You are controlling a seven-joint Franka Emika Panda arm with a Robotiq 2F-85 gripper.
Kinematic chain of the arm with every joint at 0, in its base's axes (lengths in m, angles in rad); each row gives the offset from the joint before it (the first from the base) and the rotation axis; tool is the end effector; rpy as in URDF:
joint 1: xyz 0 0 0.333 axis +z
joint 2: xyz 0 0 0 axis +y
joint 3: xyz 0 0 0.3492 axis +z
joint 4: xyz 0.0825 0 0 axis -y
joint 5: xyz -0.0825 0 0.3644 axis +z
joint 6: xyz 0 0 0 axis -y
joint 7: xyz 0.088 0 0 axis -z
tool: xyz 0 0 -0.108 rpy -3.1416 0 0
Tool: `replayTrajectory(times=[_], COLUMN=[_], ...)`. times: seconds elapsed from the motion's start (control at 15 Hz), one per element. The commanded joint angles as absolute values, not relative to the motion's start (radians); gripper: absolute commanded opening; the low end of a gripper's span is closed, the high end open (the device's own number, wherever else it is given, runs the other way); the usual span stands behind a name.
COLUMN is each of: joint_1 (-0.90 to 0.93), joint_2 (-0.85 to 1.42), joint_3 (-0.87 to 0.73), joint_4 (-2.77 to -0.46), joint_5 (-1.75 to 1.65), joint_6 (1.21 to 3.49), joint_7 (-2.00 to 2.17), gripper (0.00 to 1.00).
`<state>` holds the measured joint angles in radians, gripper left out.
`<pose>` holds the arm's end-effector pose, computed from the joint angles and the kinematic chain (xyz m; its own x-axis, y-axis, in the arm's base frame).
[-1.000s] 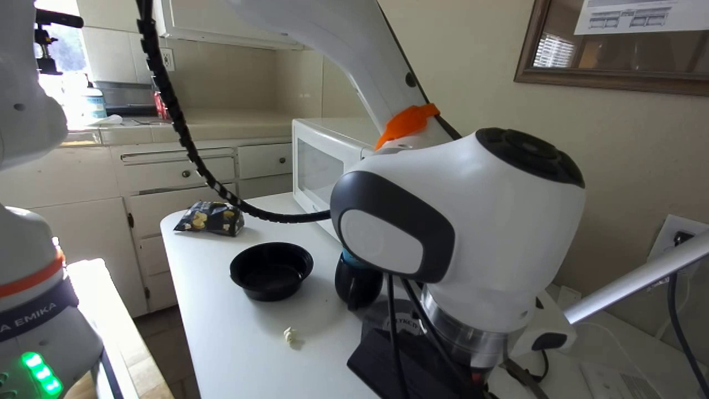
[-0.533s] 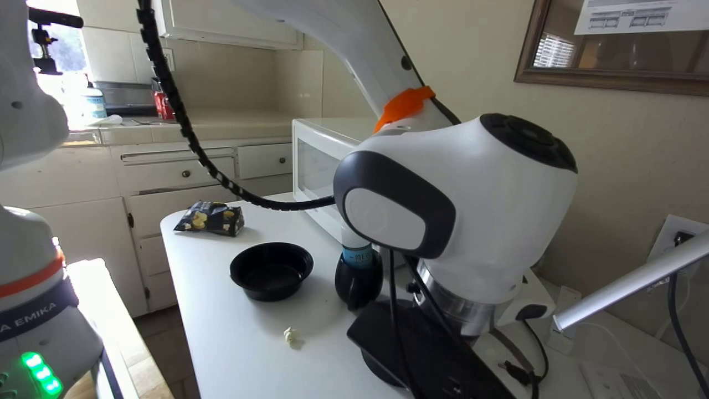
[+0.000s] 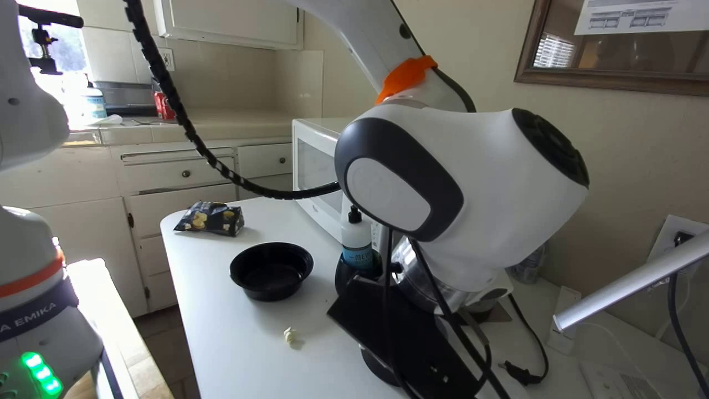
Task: Pick up the brush and sweep away the items on the table
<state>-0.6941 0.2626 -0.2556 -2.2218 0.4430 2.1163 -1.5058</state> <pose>0.3112 -0.3987 0.2839 0.9606 0.2113 0.1804 0.2663 -0.8857 -0.3802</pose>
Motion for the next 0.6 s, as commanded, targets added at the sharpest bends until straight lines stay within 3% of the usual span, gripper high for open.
replayTrajectory(times=[0.0, 0.53], joint_1=[-0.682, -0.670], joint_2=[0.287, 0.434], joint_3=[-0.261, -0.257], joint_4=[-2.173, -1.957], joint_5=[0.442, 0.454], joint_6=[1.971, 1.665], joint_7=[-1.523, -1.468], gripper=[0.06, 0.06])
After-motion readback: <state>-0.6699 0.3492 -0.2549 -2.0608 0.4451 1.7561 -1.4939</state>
